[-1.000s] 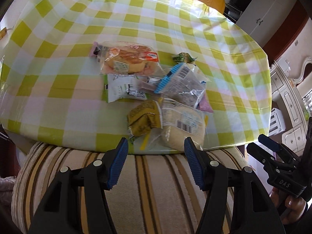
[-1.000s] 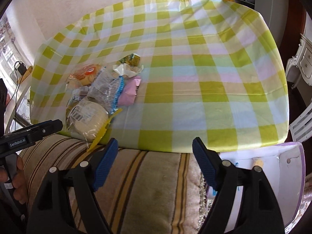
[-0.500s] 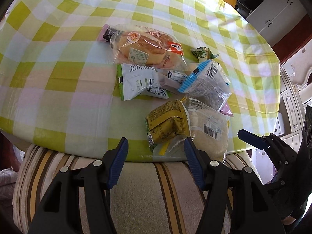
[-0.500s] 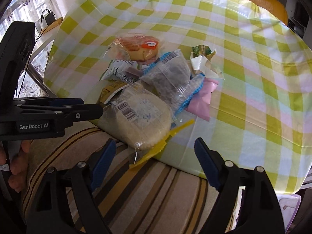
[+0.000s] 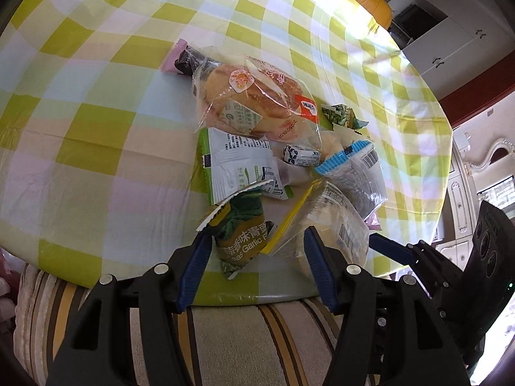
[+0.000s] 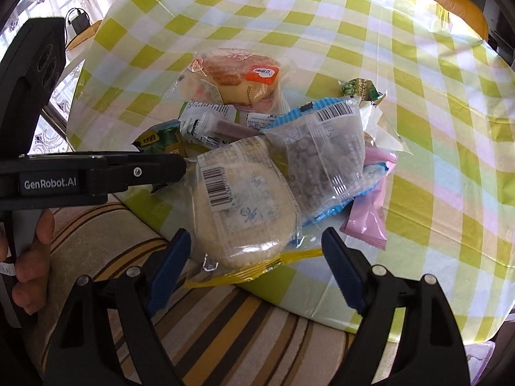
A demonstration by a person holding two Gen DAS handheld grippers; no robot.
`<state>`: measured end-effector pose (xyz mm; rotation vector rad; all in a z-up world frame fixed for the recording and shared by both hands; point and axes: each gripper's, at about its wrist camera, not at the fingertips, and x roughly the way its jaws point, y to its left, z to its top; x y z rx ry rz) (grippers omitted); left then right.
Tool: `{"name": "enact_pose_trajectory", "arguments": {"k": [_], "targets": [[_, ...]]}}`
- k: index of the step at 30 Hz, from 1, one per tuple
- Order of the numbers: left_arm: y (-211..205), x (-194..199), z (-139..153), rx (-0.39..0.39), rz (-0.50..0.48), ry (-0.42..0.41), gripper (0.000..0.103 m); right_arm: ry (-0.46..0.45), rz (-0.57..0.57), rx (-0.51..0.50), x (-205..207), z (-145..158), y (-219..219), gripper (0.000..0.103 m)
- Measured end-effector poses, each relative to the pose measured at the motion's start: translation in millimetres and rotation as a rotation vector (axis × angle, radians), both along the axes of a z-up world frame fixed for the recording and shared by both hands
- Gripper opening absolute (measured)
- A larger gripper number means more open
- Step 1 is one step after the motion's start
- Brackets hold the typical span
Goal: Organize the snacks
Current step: 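Grasp the green garlic snack bag with the left tool while the right tool grasps the round bread bag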
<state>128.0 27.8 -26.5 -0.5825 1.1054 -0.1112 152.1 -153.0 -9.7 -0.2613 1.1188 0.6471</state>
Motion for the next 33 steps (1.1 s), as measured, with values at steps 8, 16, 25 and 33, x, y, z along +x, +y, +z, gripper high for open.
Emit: {"name": "enact_pose_trajectory", "arguments": {"k": [8, 16, 25, 33], "targets": [[16.8, 0.0, -0.2, -0.026, 0.059, 0.0, 0.056, 0.038, 0.011, 0.062, -3.4, 2.0, 5.7, 0.083], [2.4, 8.7, -2.3, 0.104, 0.011, 0.01, 0.04, -0.014, 0.009, -0.019, 5.6, -4.4, 25.8, 0.084], [0.5, 5.4, 2.4, 0.144, 0.023, -0.018, 0.029, -0.04, 0.037, -0.066, 9.1, -12.3, 36.5, 0.096], [2.1, -1.8, 9.9, 0.151, 0.04, -0.051, 0.029, -0.065, -0.002, -0.056, -3.6, -1.7, 27.8, 0.069]]}}
